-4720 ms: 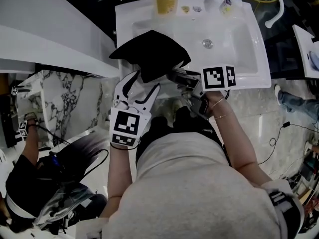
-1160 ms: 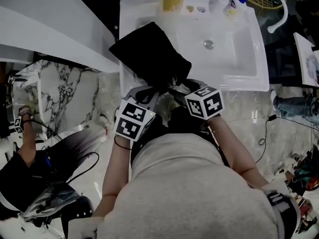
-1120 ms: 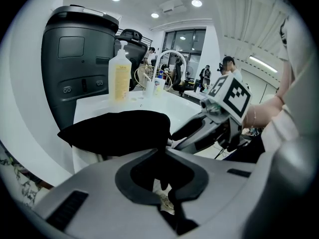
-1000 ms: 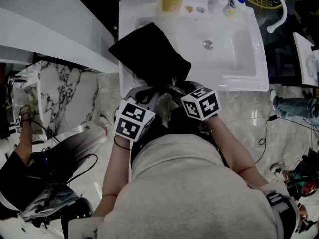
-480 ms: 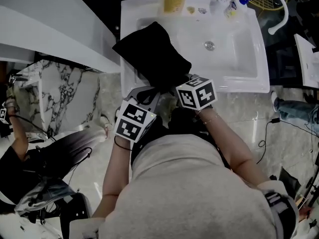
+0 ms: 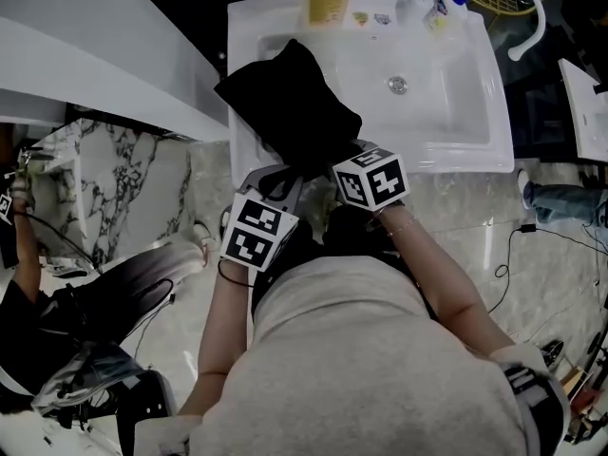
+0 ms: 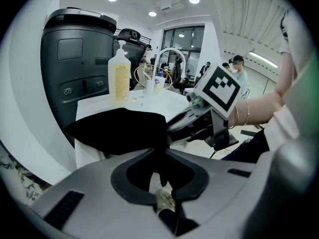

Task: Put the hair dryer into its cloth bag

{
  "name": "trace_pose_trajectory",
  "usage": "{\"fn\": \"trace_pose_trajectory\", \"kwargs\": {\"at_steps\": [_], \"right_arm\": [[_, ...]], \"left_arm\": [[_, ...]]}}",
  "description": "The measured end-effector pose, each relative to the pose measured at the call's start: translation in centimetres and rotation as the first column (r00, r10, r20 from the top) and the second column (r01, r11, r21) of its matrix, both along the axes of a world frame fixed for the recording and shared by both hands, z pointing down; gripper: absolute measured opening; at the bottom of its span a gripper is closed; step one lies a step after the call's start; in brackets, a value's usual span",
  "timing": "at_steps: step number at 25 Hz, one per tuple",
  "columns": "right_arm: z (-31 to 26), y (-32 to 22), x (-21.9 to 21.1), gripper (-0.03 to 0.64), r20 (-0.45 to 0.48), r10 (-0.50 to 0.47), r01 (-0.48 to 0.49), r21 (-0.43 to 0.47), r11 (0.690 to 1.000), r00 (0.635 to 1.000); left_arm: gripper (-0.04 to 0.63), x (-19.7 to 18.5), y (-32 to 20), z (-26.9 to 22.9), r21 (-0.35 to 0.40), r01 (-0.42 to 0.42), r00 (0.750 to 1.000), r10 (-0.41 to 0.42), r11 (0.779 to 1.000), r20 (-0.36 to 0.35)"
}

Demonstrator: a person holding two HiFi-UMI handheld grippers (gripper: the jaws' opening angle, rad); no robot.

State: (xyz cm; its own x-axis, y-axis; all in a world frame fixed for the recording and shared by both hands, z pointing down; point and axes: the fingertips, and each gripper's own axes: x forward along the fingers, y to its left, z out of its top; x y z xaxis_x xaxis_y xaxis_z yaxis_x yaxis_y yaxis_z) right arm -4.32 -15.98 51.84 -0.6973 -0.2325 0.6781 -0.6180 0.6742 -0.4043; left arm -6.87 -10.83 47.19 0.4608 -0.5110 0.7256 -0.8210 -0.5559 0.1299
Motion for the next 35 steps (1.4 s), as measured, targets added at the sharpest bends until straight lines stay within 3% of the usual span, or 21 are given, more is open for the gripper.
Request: {"fn": "trace_pose_trajectory", "kwargs": {"at_steps": [4, 9, 13, 16, 21, 26, 35], "right_arm": [[-1.5, 0.0, 1.2, 0.116, 0.024, 0.015, -0.015, 0.025, 1.000, 1.000], [-2.8, 0.4, 2.6, 0.084, 0.040, 0.037, -0.038, 0.038, 0.999, 0.999], [-5.3, 0.2, 3.6, 0.003, 0.116, 0.087, -0.093, 0.048, 0.995, 0.989], [-7.4, -0.2, 4.2, 0.000, 0.208, 0.122, -0.134, 0.045, 0.990, 0.971], [-12.1, -1.1, 4.5, -0.002, 0.345, 0.073, -0.143, 0.184, 0.972, 0.936], [-15.9, -2.4, 5.4, -0.002, 0.376, 0.056, -0.172, 0.282, 0.944, 0.925], [-18.8, -3.0, 6.5, -0.002, 0.283, -0.041, -0.078, 0.397, 0.914, 0.958]], "left_arm": [[0.052, -0.3, 0.2, -0.4, 0.001, -0.007, 1.000, 0.007, 1.000, 0.005], [0.106, 0.0, 0.6, -2.2, 0.010, -0.007, 0.997, 0.008, 1.000, -0.076], [0.105, -0.3, -0.1, -4.3, 0.053, 0.009, 0.987, -0.001, 0.999, -0.158], [0.096, -0.2, -1.3, -5.5, 0.061, 0.025, 0.973, -0.010, 0.998, -0.230], [0.020, 0.6, -3.6, -8.2, 0.115, 0.052, 0.944, -0.011, 0.992, -0.329], [0.014, 1.8, -5.3, -10.0, 0.147, 0.062, 0.925, -0.002, 0.987, -0.379], [0.012, 2.6, -7.1, -10.4, 0.143, 0.104, 0.936, -0.048, 0.984, -0.347]]}}
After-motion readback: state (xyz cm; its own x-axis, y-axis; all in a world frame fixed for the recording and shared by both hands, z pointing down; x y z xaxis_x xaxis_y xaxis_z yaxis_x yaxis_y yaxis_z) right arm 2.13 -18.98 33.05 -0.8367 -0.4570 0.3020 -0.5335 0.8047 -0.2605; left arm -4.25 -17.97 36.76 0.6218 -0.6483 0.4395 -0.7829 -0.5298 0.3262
